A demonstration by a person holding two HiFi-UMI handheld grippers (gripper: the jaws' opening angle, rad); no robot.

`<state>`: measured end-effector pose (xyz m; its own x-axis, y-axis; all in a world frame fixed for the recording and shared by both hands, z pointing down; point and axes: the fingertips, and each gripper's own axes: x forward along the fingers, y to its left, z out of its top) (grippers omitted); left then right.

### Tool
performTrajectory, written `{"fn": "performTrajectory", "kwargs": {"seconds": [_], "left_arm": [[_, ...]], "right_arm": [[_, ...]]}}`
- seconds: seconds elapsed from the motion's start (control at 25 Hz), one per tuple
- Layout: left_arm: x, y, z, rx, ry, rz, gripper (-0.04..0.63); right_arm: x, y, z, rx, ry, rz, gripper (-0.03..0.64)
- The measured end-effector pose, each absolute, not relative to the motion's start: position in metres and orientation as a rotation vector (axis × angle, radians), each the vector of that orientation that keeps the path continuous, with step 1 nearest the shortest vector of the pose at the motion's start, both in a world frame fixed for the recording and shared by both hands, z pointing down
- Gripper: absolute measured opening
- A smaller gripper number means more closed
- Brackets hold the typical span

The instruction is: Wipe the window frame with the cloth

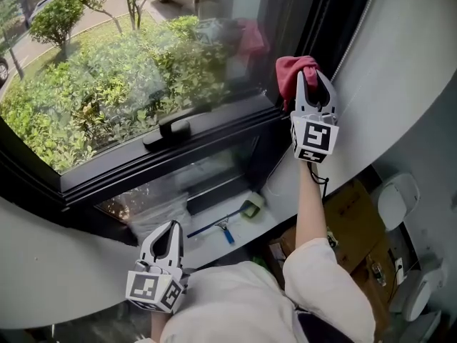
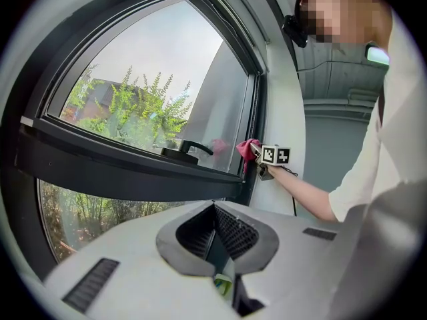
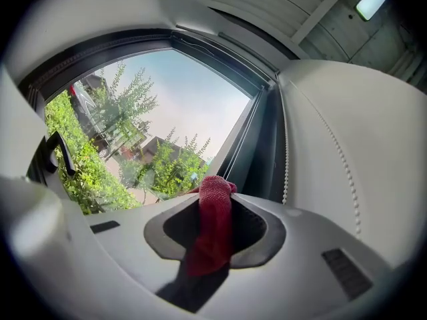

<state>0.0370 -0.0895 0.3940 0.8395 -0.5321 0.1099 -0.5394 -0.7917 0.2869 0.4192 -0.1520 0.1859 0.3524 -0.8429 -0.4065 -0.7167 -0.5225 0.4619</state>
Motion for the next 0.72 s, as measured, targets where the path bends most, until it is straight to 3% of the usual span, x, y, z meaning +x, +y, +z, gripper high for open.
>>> {"fn": "performTrajectory", "kwargs": {"seconds": [0.72], "left_arm": [[0.045, -0.085, 0.392, 2.730, -0.781, 0.043, 0.009]], "right_arm": [[0.421, -0.154, 0.236, 2.373, -1.431, -0.803, 0.101]]}}
